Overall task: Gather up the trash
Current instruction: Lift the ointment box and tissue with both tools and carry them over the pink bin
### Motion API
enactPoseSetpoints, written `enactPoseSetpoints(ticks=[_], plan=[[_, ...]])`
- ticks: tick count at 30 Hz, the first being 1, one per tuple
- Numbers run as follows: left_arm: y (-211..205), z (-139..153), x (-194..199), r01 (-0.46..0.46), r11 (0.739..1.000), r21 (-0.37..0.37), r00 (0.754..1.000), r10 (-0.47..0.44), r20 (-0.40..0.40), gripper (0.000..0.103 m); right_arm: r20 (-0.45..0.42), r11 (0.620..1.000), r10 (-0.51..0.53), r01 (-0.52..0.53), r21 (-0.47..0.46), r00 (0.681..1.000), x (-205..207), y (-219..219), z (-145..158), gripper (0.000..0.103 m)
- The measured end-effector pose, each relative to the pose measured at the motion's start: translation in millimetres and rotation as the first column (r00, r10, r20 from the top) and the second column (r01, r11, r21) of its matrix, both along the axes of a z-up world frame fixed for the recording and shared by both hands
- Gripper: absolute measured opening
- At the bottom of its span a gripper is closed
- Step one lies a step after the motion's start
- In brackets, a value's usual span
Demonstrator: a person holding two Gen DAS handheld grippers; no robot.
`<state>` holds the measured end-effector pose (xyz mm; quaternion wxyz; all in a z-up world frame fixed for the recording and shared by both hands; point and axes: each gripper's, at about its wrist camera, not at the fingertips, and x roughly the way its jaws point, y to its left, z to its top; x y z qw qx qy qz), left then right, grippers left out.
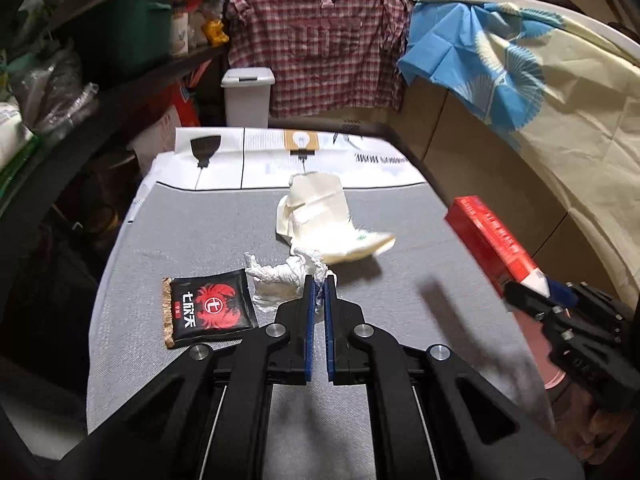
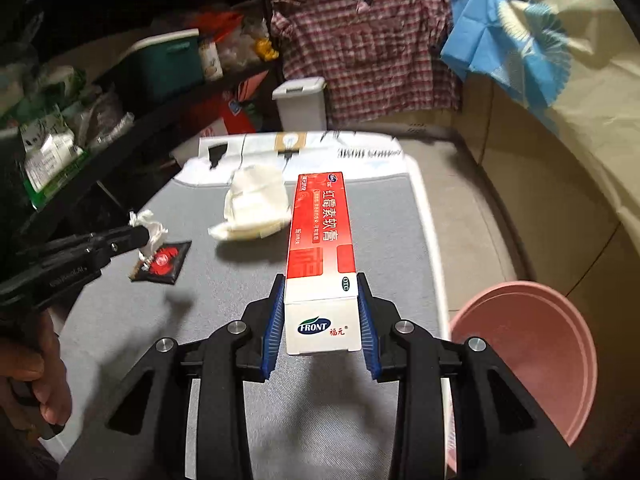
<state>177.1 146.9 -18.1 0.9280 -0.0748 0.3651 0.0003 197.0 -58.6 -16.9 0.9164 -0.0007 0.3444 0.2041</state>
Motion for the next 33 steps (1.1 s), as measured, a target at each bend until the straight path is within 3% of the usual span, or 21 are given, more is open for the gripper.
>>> enactPoseSetpoints(ticks=[8,16,23,33], plan=[[-16.5,23.4,-18.7,-0.003,1.0,-0.007,0.999,0.004,0.047,0.004,0.062,0.999,-0.009,0.007,0.044,0.998,-20.8,-35.0,55.5,0.034],[-34.3,40.2,-35.8,0.003,1.0,-0.02,0.997,-0.002,0.071,0.004,0.102,0.999,-0.012,0.007,0.051,0.995,-40.7,-69.3,82.4,0.034],[-56.6,43.1,-51.3,0.012,1.0,-0.017,0.996,-0.011,0.083,0.004,0.162,1.0,-0.03,0.028,0.012,0.986,-55.4,-88.7,80.8,0.034],[-87.5,45.5,-52.5,0.072,0.997,-0.003,0.994,-0.071,0.088,0.004,0.119,0.996,-0.09,0.087,0.031,0.989,-49.8,-120.5,58.2,0.034]])
